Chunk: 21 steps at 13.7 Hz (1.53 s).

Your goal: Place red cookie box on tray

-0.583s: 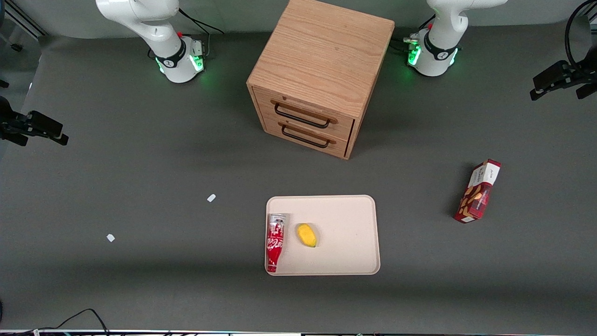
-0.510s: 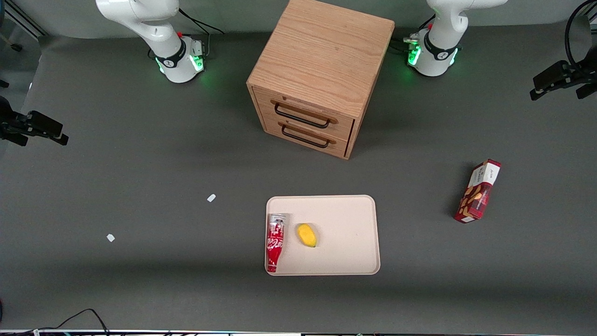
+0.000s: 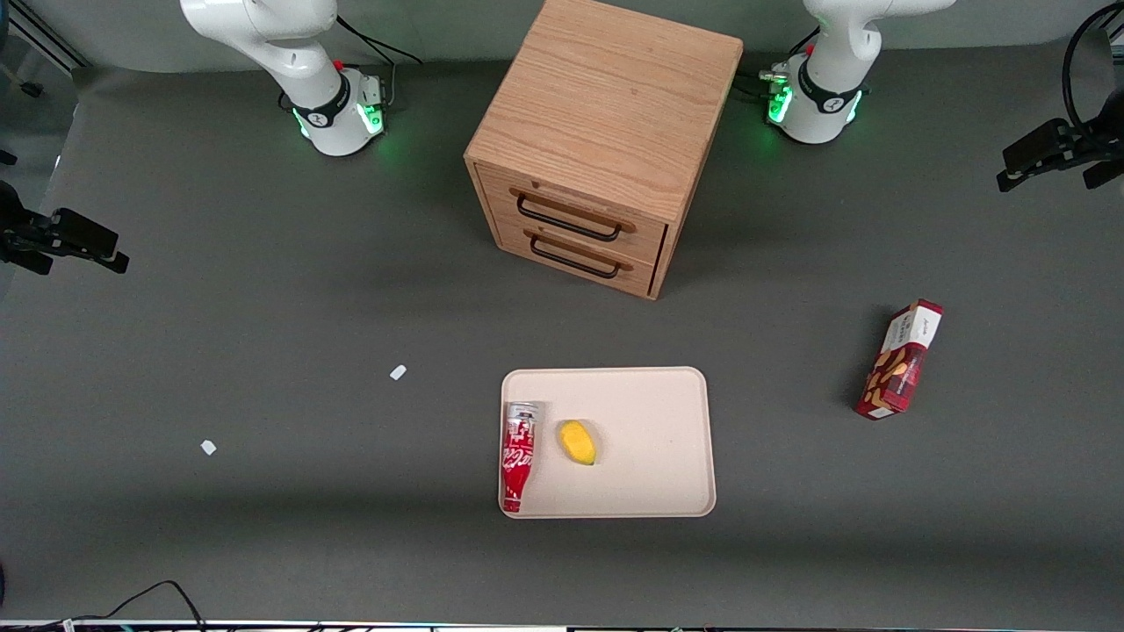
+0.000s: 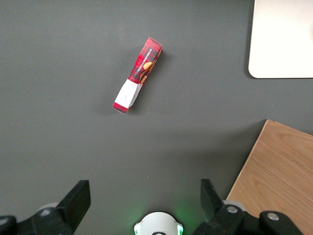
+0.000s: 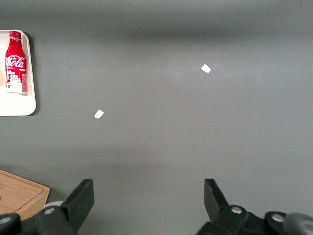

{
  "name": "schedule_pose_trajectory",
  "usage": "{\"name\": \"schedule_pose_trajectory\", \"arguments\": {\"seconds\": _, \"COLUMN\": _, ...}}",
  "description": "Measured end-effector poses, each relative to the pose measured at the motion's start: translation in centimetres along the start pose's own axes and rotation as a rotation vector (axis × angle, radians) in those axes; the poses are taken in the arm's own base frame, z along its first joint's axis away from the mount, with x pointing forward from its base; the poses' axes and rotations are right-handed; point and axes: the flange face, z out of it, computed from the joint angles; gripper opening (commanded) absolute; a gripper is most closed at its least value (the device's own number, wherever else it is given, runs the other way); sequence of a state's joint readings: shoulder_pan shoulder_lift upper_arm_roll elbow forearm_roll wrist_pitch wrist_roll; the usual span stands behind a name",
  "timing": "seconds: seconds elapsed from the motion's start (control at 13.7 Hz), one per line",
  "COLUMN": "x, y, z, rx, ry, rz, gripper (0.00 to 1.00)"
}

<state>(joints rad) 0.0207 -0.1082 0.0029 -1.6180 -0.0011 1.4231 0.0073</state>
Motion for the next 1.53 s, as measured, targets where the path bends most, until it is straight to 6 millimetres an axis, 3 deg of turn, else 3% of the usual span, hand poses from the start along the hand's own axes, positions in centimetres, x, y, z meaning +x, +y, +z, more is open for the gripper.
{"name": "schedule_pose_trajectory", "arguments": {"seconds": 0.15, "x": 1.9, "y": -0.1, "z": 2.4, "rx": 0.011, "ry": -0.002, "rz": 0.015, "gripper": 1.00}}
{"name": "schedule_pose_trajectory", "arguments": {"seconds": 0.29, "x": 4.4, "y": -0.6, "z": 6.6, "rx": 0.045, "ry": 0.007, "rz": 0.099, "gripper": 1.00}}
{"name": "schedule_pose_trajectory", "arguments": {"seconds": 0.58, "x": 7.9, "y": -2.8, "z": 17.7, "rx": 0.066, "ry": 0.044, "rz": 0.242, "gripper": 1.00}}
{"name": "schedule_pose_trajectory", "arguments": {"seconds": 0.95, "x": 9.1, "y": -3.0, "z": 30.1, "rx": 0.074, "ry": 0.110, "rz": 0.321, "gripper": 1.00}}
{"name": "schedule_pose_trajectory", "arguments": {"seconds": 1.24, "x": 9.5, "y": -2.5, "z": 36.2, "rx": 0.080, "ry": 0.132, "rz": 0.412, "gripper": 1.00}}
{"name": "schedule_pose_trajectory", "arguments": {"seconds": 1.53, "x": 9.8, "y": -2.4, "z": 39.8, "rx": 0.078, "ry": 0.121, "rz": 0.449, "gripper": 0.98}}
